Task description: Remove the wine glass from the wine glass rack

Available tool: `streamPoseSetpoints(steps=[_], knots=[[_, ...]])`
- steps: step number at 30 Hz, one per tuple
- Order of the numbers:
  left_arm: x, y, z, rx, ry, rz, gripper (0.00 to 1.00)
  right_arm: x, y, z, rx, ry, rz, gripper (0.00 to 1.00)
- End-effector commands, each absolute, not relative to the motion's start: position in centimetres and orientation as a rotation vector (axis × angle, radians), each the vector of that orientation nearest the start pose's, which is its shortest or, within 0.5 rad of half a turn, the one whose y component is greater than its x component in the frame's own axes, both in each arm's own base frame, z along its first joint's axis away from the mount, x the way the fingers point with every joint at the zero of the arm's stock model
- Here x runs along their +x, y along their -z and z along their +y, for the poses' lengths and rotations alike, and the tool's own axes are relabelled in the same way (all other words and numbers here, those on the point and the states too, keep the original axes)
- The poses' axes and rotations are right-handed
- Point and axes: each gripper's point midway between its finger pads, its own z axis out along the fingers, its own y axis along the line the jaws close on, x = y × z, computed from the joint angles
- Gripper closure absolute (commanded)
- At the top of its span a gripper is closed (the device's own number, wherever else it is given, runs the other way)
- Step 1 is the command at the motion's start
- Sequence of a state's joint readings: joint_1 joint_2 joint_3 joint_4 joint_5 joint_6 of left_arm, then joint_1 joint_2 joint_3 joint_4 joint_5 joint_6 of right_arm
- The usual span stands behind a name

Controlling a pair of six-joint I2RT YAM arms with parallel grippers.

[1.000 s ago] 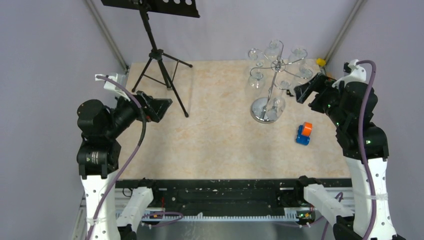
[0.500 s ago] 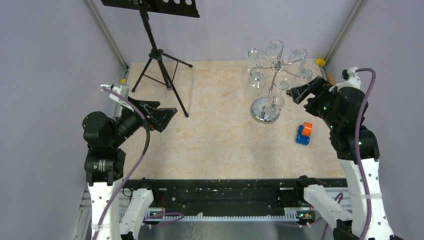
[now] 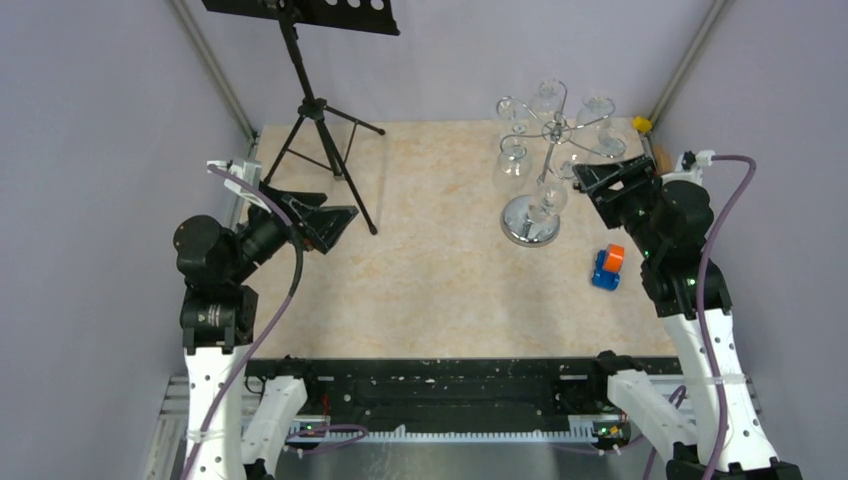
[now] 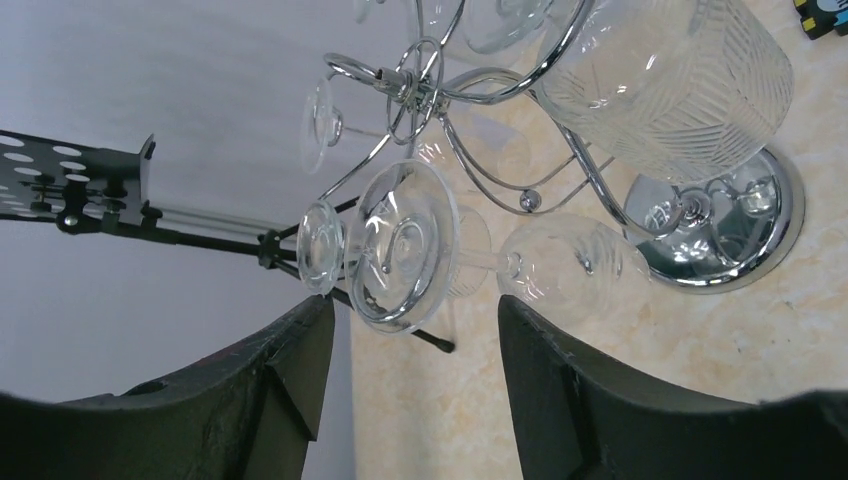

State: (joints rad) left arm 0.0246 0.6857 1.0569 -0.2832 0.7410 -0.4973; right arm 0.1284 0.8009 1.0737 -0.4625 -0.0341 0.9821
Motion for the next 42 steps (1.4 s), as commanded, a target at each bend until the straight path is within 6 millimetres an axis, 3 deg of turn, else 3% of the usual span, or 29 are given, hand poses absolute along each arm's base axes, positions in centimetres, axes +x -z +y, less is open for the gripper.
streamPoseSetpoints(steps=[1, 3, 13, 17, 32, 37, 42], knots=[[22.5, -41.0, -12.8, 0.233, 0.911, 1.519, 0.01, 29.2, -38.3, 7.2, 0.791, -0.897, 1.543, 0.38], [22.7, -40.9, -12.7, 0.228, 0.905, 1.514, 0.01, 29.5, -37.8, 7.3, 0.806, -0.891, 1.563, 0.39], [23.2, -40.8, -12.6, 0.221, 0.891, 1.505, 0.01, 31.0, -36.5, 6.8, 0.868, -0.877, 1.548, 0.65], [23.3, -40.6, -12.6, 0.218, 0.893, 1.512, 0.01, 31.3, -36.1, 6.9, 0.879, -0.886, 1.551, 0.68], [23.6, -40.4, -12.2, 0.198, 0.859, 1.52, 0.01, 30.3, -37.7, 6.8, 0.904, -0.923, 1.514, 0.99], [23.6, -40.5, -12.0, 0.206, 0.835, 1.523, 0.01, 30.1, -37.8, 7.4, 0.899, -0.968, 1.517, 1.0], [23.8, -40.6, -12.0, 0.197, 0.837, 1.524, 0.01, 29.7, -39.5, 7.9, 0.886, -1.064, 1.441, 1.0]])
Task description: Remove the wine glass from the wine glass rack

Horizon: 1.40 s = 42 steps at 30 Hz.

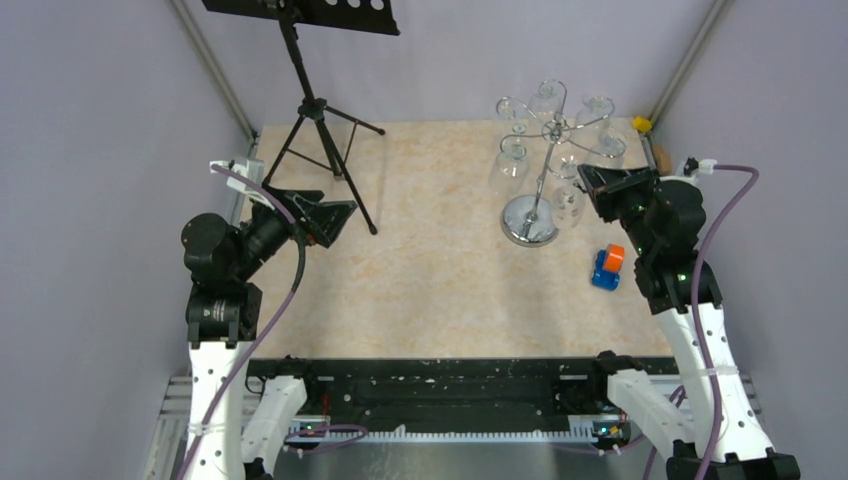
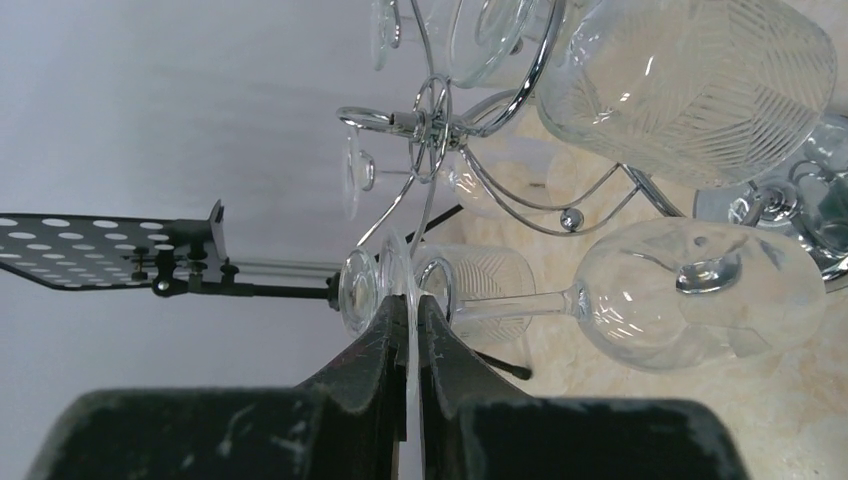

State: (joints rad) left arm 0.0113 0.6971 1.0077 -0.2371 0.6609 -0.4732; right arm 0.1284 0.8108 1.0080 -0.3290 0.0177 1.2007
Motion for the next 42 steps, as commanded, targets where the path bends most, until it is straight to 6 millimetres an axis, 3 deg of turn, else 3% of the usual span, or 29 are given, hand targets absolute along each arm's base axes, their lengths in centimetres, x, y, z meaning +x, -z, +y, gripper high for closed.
streamPoseSetpoints(steps=[1, 14, 23, 29, 37, 42], knots=[[23.8, -40.6, -12.0, 0.196, 0.841, 1.525, 0.01, 29.5, -39.7, 7.9, 0.883, -1.08, 1.424, 1.0], [23.8, -40.5, -12.0, 0.187, 0.848, 1.528, 0.01, 27.8, -41.0, 8.3, 0.871, -1.159, 1.378, 1.0], [23.9, -40.4, -11.9, 0.179, 0.843, 1.53, 0.01, 29.3, -40.9, 10.4, 0.814, -1.261, 1.426, 1.0], [23.9, -40.4, -11.8, 0.18, 0.836, 1.53, 0.01, 30.8, -41.0, 10.7, 0.795, -1.268, 1.427, 1.0], [23.9, -40.1, -12.3, 0.191, 0.871, 1.539, 0.02, 32.8, -41.2, 8.5, 0.874, -1.143, 1.358, 1.0], [23.7, -40.0, -13.1, 0.226, 0.93, 1.55, 0.02, 32.7, -41.7, 6.2, 0.962, -1.063, 1.264, 1.0]])
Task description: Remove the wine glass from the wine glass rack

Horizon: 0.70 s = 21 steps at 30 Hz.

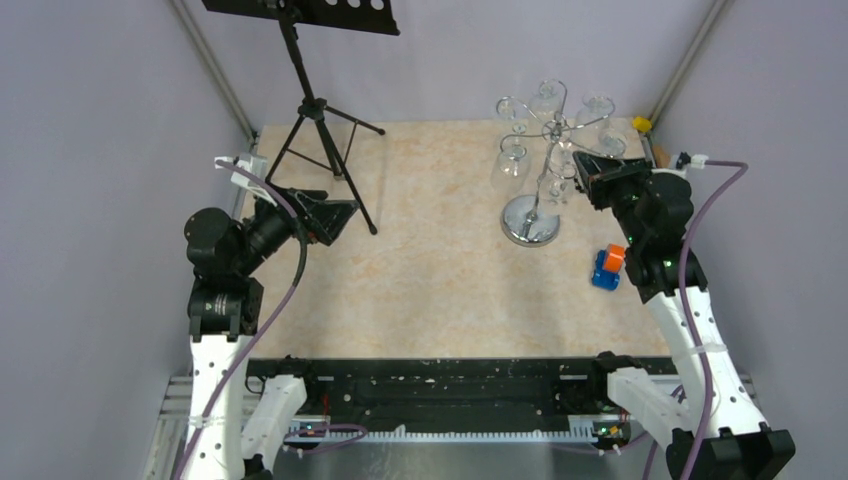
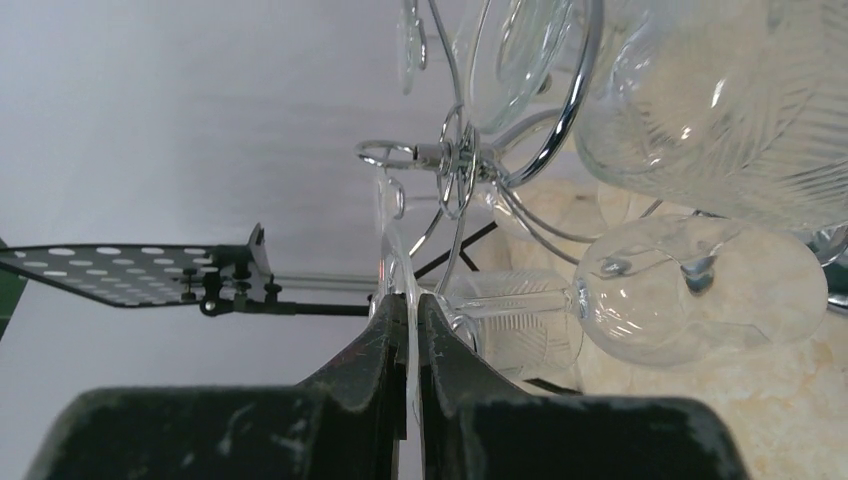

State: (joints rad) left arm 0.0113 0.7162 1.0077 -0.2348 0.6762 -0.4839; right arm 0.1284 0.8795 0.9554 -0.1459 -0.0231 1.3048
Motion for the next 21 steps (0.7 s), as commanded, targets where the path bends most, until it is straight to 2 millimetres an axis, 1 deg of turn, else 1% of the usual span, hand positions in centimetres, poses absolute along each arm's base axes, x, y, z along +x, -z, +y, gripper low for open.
streamPoseSetpoints(steps=[1, 6, 9, 10, 15, 19, 21], knots=[[23.6, -40.0, -13.2, 0.233, 0.94, 1.549, 0.02, 32.5, -41.8, 5.8, 0.973, -1.054, 1.253, 1.0], [23.5, -40.0, -13.6, 0.249, 0.974, 1.541, 0.02, 31.0, -42.3, 4.9, 1.005, -1.024, 1.231, 1.0], [23.5, -39.8, -13.9, 0.262, 0.993, 1.526, 0.03, 29.7, -42.2, 4.5, 1.022, -0.999, 1.248, 1.0], [23.3, -39.8, -14.5, 0.282, 1.013, 1.515, 0.03, 29.3, -42.2, 4.5, 1.022, -0.991, 1.259, 1.0], [23.2, -39.4, -15.1, 0.301, 1.035, 1.508, 0.03, 26.8, -42.1, 5.0, 0.996, -0.995, 1.317, 1.0], [22.8, -38.9, -16.9, 0.379, 1.102, 1.52, 0.03, 24.5, -41.3, 6.1, 0.966, -1.057, 1.372, 1.0], [22.3, -38.4, -18.5, 0.428, 1.127, 1.522, 0.03, 23.2, -41.4, 6.6, 0.949, -1.094, 1.386, 1.0]])
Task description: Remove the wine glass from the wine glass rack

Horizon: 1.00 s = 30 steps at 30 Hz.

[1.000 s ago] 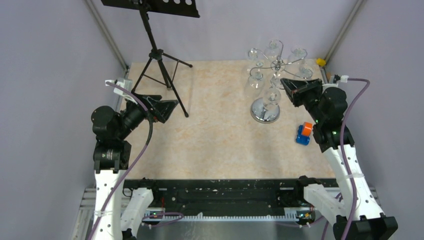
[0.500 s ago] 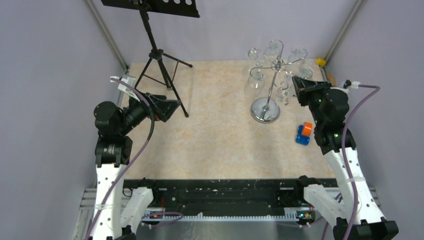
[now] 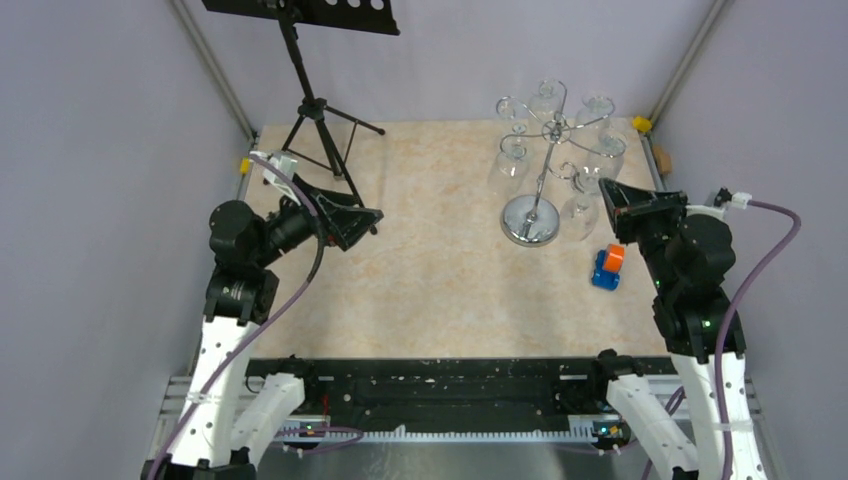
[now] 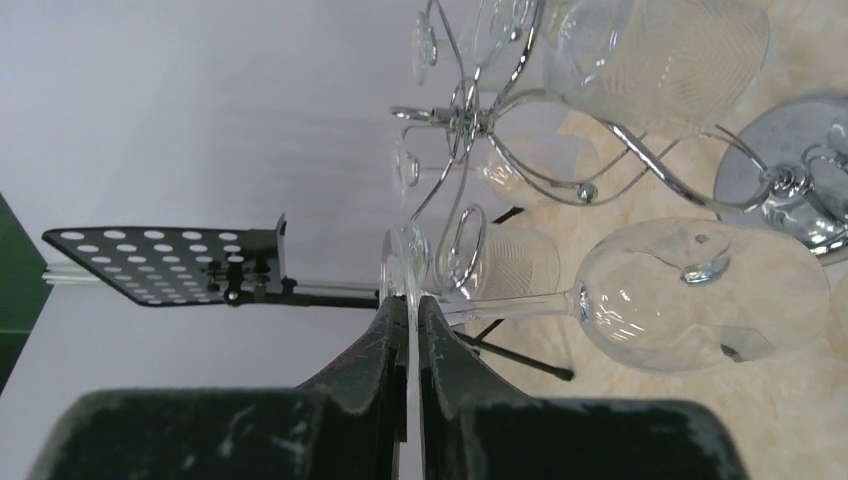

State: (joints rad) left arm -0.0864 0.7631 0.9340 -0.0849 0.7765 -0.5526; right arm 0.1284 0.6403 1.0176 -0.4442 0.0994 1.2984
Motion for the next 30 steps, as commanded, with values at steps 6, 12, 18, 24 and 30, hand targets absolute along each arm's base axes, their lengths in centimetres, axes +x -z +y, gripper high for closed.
streamPoseSetpoints(steps=[6, 12, 18, 24, 30], knots=[[21.3, -38.2, -23.0, 0.584, 1.197, 1.47, 0.03, 19.7, -41.5, 9.2, 0.871, -1.287, 1.437, 1.0], [21.6, -37.6, -26.6, 0.712, 1.149, 1.407, 0.06, 18.9, -40.8, 12.9, 0.768, -1.569, 1.497, 1.0], [20.4, -38.1, -29.3, 0.854, 1.208, 1.325, 0.06, 18.5, -42.4, 14.3, 0.632, -1.673, 1.479, 1.0], [20.2, -38.5, -31.2, 0.908, 1.213, 1.257, 0.06, 19.0, -43.3, 15.6, 0.603, -1.732, 1.498, 1.0], [20.8, -39.4, -30.0, 0.902, 1.091, 1.274, 0.07, 18.8, -44.0, 21.2, 0.47, -1.807, 1.574, 1.0]])
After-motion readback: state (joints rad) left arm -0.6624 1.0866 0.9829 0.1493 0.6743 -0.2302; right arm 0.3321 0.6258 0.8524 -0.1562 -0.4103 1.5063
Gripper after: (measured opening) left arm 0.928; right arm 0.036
